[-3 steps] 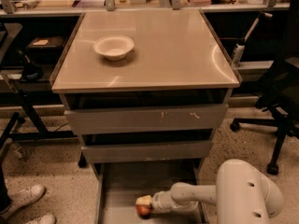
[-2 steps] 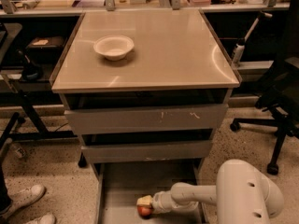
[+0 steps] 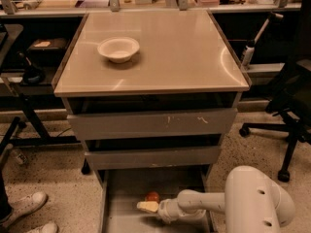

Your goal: Place apple into bottom drawer

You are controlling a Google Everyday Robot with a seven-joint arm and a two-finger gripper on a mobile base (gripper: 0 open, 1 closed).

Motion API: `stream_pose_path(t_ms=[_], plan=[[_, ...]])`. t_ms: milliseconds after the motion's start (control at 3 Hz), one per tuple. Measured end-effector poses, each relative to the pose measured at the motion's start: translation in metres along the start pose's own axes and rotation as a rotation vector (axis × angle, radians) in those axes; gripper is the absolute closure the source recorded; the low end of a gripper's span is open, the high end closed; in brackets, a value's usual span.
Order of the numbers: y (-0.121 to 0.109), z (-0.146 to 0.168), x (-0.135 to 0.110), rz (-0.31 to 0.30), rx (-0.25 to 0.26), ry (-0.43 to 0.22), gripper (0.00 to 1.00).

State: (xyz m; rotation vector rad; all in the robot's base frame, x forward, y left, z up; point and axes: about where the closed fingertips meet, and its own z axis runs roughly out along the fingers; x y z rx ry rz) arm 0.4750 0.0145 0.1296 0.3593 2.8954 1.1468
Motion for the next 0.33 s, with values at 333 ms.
stream_pose_path(t_ms=[333], plan=[[0.0,0.0,0.0,0.0,0.0,0.0,0.0]])
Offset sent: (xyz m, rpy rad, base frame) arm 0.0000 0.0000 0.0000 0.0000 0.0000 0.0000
